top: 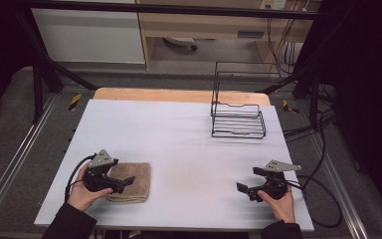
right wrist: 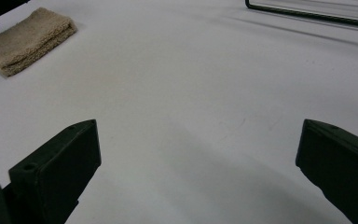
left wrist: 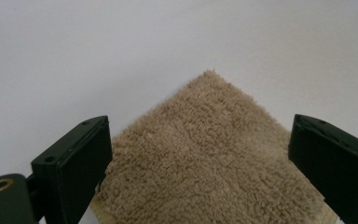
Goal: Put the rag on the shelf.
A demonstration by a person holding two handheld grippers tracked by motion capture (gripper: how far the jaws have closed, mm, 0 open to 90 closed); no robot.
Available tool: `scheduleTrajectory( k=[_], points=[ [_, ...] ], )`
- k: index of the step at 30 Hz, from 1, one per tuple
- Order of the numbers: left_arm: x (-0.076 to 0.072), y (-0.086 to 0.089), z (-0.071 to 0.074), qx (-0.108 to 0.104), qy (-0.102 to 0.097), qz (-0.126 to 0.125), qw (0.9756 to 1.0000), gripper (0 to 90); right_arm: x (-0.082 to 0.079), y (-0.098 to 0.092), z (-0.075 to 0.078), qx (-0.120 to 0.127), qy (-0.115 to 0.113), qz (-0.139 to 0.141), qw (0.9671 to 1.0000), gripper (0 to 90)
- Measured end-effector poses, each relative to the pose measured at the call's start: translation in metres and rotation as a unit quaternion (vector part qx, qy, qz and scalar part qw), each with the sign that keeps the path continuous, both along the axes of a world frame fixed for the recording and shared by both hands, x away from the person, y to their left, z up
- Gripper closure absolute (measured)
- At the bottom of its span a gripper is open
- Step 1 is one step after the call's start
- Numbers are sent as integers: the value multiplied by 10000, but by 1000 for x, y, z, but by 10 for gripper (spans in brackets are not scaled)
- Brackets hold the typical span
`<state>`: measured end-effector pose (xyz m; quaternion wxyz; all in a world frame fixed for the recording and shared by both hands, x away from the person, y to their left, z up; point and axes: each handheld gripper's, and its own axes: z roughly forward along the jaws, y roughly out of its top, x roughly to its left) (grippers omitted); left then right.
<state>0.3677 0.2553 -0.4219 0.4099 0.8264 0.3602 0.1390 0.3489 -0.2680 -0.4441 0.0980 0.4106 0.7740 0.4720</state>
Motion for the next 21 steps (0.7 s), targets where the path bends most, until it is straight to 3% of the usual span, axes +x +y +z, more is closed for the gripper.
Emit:
scheduleTrajectory(
  k=[11, 21],
  points=[
    [7, -10, 5, 70, -12, -6, 10000, 101, 0, 0, 0, -5, 0, -14, 10000, 5],
    [24, -25, 9, 186, 3, -79, 9998, 209, 1, 0, 0, -50, -7, 1, 10000, 5]
  ],
)
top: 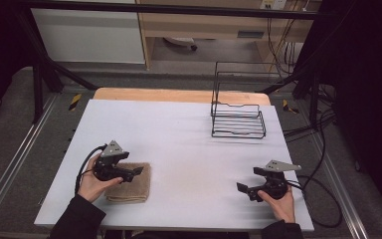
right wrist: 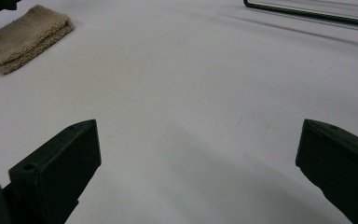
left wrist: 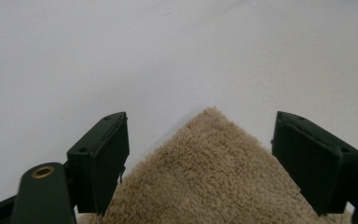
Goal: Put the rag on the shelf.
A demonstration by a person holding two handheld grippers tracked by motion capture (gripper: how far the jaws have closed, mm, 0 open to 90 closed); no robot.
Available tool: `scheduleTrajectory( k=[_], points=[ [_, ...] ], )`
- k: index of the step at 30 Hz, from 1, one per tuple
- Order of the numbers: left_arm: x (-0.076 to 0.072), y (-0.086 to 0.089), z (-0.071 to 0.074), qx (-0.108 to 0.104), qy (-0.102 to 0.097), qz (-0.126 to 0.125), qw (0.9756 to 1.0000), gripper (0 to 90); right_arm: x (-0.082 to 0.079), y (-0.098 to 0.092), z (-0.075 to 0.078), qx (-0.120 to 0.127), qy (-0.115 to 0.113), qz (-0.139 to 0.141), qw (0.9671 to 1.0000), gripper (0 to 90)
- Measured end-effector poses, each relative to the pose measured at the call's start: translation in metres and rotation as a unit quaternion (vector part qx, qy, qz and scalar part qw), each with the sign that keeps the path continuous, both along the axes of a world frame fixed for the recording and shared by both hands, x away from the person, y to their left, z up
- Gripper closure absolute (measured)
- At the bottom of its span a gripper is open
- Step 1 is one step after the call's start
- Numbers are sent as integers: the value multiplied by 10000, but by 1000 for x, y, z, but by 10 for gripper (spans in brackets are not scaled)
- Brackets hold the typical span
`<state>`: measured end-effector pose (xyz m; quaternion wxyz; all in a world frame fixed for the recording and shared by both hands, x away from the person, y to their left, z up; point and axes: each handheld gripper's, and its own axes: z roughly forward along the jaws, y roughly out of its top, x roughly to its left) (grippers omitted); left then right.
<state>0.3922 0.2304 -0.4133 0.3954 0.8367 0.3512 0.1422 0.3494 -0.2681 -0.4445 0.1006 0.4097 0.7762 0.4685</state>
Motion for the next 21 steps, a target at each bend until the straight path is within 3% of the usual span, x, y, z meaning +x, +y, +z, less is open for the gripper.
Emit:
scheduleTrajectory(
  k=[8, 10, 16, 21],
  points=[
    [16, -15, -6, 285, 53, -36, 9996, 332, 0, 1, 0, -18, 46, 6, 10000, 5],
    [17, -17, -7, 265, 72, -70, 9996, 370, 0, 1, 0, -20, 42, 11, 10000, 5],
    [24, -26, -16, 285, 336, -205, 9988, 462, 1, 1, -1, -40, 34, 32, 10000, 5],
    [28, -32, -24, 447, 514, -353, 9971, 565, 1, 1, -1, -48, 37, 37, 10000, 5]
  ],
)
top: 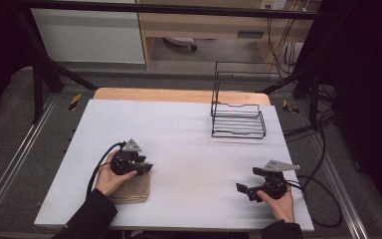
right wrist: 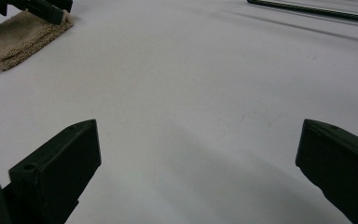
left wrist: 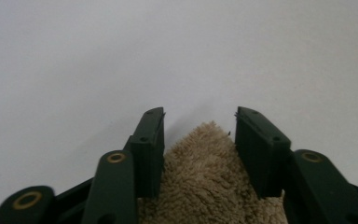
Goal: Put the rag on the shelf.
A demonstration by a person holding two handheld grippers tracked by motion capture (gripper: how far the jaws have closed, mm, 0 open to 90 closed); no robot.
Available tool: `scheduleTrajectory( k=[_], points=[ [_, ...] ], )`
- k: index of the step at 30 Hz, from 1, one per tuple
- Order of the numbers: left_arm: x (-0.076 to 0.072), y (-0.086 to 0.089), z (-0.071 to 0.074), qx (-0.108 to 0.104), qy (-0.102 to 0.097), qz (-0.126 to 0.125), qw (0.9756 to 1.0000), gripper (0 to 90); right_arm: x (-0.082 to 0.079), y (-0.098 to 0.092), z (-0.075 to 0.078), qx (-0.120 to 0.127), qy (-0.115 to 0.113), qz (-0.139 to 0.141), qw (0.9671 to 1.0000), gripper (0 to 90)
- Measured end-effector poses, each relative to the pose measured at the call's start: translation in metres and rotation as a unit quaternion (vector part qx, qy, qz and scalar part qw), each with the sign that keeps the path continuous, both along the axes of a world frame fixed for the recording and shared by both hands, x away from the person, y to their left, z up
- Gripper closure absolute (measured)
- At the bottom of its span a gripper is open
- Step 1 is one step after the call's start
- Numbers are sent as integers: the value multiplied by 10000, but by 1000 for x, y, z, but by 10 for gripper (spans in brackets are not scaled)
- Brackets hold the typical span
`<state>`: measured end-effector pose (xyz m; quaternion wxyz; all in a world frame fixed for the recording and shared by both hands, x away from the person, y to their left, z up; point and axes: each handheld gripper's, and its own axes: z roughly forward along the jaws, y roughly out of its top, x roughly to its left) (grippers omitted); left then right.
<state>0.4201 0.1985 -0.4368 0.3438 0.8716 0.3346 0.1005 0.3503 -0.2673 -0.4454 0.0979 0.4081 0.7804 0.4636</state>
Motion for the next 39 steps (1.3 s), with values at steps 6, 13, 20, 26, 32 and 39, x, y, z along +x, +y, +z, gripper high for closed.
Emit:
scheduleTrajectory(
  k=[6, 13, 20, 26, 32, 39],
  points=[
    [1, -1, -3, 92, 127, 8, 9999, 625, 0, 0, 0, -28, -10, 9, 10000, 5],
    [2, -2, -3, 162, 179, 7, 9997, 666, 0, 0, 0, -21, 0, -14, 10000, 5],
    [1, -7, -2, 273, 120, -15, 9996, 777, 0, -1, 1, -9, 9, -28, 10000, 5],
    [-2, -9, -1, 361, 13, -63, 9993, 825, 0, 0, 1, -21, 12, -22, 10000, 5],
    [-4, -6, 4, 163, -83, 1, 9998, 838, 0, 0, 0, -32, 10, -20, 10000, 5],
    [-7, -3, 14, -318, -228, 71, 9992, 842, 0, 0, 0, -33, 1, -28, 10000, 5]
  ],
)
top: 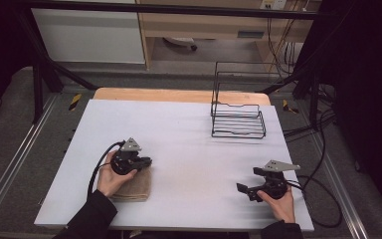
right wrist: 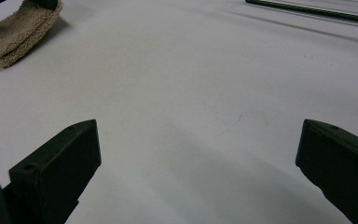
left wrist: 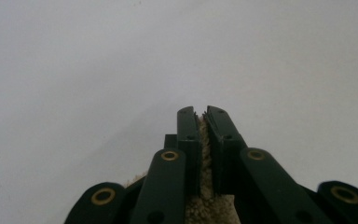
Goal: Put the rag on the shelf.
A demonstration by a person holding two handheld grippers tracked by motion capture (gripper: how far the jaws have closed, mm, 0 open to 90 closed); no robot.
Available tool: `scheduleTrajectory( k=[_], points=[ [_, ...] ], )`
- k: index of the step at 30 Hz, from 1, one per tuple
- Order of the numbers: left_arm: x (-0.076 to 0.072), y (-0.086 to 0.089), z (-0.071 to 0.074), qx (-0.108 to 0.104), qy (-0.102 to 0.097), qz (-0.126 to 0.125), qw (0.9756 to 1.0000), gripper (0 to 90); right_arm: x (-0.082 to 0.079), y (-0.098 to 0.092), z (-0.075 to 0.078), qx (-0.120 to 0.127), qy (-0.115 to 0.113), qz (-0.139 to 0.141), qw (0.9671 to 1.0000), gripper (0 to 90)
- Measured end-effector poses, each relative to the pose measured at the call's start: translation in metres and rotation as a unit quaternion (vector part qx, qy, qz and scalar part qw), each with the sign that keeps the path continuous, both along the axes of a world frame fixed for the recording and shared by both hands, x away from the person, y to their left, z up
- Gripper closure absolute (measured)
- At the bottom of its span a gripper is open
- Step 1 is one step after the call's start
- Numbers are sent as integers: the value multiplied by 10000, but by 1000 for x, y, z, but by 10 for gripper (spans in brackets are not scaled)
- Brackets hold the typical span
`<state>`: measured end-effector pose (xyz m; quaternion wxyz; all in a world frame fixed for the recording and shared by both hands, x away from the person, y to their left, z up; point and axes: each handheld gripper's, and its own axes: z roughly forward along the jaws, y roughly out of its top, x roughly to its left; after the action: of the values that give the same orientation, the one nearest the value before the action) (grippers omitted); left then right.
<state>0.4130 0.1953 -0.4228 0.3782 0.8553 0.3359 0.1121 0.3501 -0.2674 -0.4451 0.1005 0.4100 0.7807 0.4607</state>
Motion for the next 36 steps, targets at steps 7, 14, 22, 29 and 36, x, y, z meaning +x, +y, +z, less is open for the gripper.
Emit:
scheduleTrajectory(
  k=[7, 14, 22, 29, 36],
  points=[
    [1, -6, 7, -175, -115, 35, 9998, 843, 0, 0, 0, 9, 11, -13, 10000, 5],
    [7, -22, 10, -312, -204, 37, 9993, 843, 1, 0, 0, -27, 0, -10, 10000, 5],
    [25, -48, 11, -395, -293, 141, 9987, 842, 1, 1, 0, -9, -11, -37, 10000, 7],
    [41, -54, -4, -265, -200, 277, 9991, 829, 1, 1, 0, -15, -60, -93, 9999, 9],
    [40, -50, -1, -176, -170, 264, 9994, 667, 0, 5, 2, -34, -76, -171, 9998, 9]
  ],
)
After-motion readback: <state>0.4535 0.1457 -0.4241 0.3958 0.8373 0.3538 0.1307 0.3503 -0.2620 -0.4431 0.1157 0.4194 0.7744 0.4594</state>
